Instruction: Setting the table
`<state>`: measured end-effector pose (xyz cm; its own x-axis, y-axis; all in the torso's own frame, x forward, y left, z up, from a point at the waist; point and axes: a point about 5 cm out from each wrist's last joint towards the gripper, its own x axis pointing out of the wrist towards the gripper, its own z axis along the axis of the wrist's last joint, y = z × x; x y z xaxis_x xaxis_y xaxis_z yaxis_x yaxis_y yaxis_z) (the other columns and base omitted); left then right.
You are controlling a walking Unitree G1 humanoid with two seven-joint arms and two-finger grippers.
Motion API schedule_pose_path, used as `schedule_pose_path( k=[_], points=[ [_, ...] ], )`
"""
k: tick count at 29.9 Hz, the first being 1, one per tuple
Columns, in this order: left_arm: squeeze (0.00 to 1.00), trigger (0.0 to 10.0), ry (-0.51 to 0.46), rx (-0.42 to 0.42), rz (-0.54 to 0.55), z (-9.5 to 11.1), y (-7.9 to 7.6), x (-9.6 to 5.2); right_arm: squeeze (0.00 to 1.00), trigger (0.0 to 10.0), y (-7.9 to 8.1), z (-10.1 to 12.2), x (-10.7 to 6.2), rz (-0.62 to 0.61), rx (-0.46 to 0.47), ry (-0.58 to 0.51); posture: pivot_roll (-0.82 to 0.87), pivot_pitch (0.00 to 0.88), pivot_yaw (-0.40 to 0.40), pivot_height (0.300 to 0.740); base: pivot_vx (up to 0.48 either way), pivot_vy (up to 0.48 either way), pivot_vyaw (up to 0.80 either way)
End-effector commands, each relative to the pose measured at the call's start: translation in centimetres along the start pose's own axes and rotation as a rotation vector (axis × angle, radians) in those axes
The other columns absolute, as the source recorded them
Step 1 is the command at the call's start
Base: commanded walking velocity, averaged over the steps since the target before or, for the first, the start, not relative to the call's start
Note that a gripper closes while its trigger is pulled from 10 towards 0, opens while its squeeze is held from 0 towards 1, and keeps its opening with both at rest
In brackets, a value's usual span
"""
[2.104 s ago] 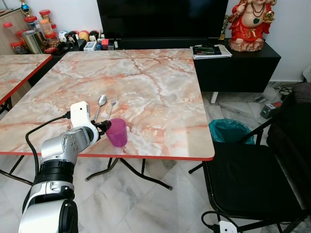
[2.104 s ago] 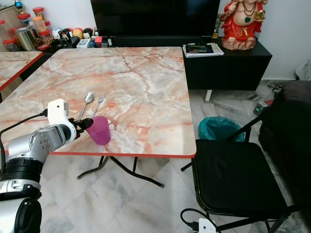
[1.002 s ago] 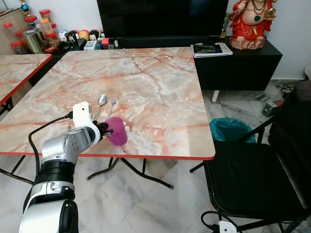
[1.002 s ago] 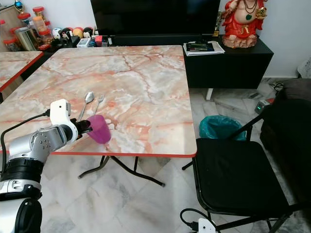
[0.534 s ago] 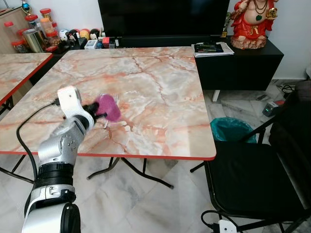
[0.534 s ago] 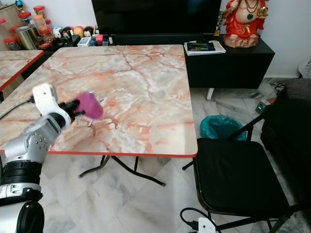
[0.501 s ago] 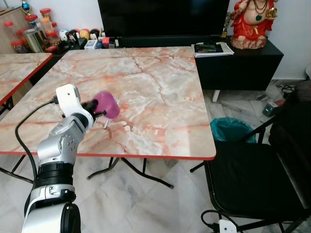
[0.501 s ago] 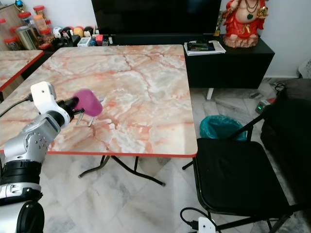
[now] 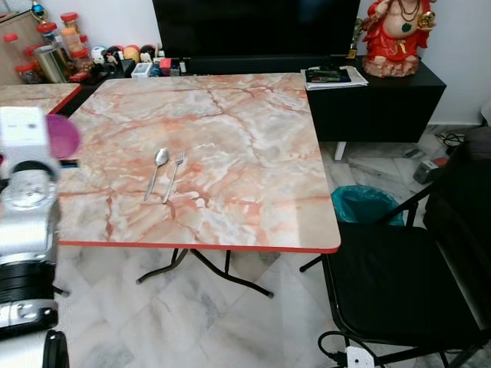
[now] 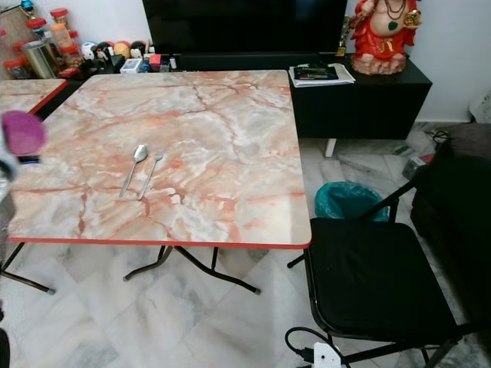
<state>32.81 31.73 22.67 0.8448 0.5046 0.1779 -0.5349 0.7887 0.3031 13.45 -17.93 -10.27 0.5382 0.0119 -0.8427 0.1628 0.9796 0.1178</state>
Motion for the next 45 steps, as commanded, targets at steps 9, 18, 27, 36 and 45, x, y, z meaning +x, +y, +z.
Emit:
schedule_pose_path(
  k=[9, 18, 27, 36, 45],
  points=[
    [0.00, 10.0, 0.280, 0.293, 0.176, -9.6, 3.7, -2.9, 0.00, 10.0, 0.4, -0.2, 0.0, 0.012, 0.000, 0.003, 0.02, 0.000, 0.061, 0.740, 0.000, 0.000, 0.00],
    [0.00, 10.0, 0.555, 0.382, 0.187, -17.6, 4.7, -7.7, 0.00, 10.0, 0.4, -0.3, 0.0, 0.018, -0.016, 0.007, 0.02, 0.000, 0.060, 0.740, 0.000, 0.000, 0.00],
    [0.00, 10.0, 0.814, 0.280, -0.195, -23.1, -0.6, -13.8, 0.00, 10.0, 0.2, -0.3, -0.1, 0.016, -0.032, 0.009, 0.02, 0.000, 0.049, 0.740, 0.000, 0.000, 0.00],
    [0.00, 10.0, 0.901, 0.123, -0.409, -24.5, -6.4, -18.4, 0.00, 10.0, 0.0, -0.3, -0.1, 0.012, -0.046, 0.009, 0.00, 0.000, 0.040, 0.740, 0.000, 0.000, 0.00],
    [0.00, 10.0, 0.817, -0.034, -0.577, -22.4, -12.1, -19.1, 0.00, 10.0, -0.1, 0.1, -0.1, 0.014, -0.108, -0.019, -0.02, 0.000, 0.031, 0.740, 0.000, 0.000, 0.00]
  ],
)
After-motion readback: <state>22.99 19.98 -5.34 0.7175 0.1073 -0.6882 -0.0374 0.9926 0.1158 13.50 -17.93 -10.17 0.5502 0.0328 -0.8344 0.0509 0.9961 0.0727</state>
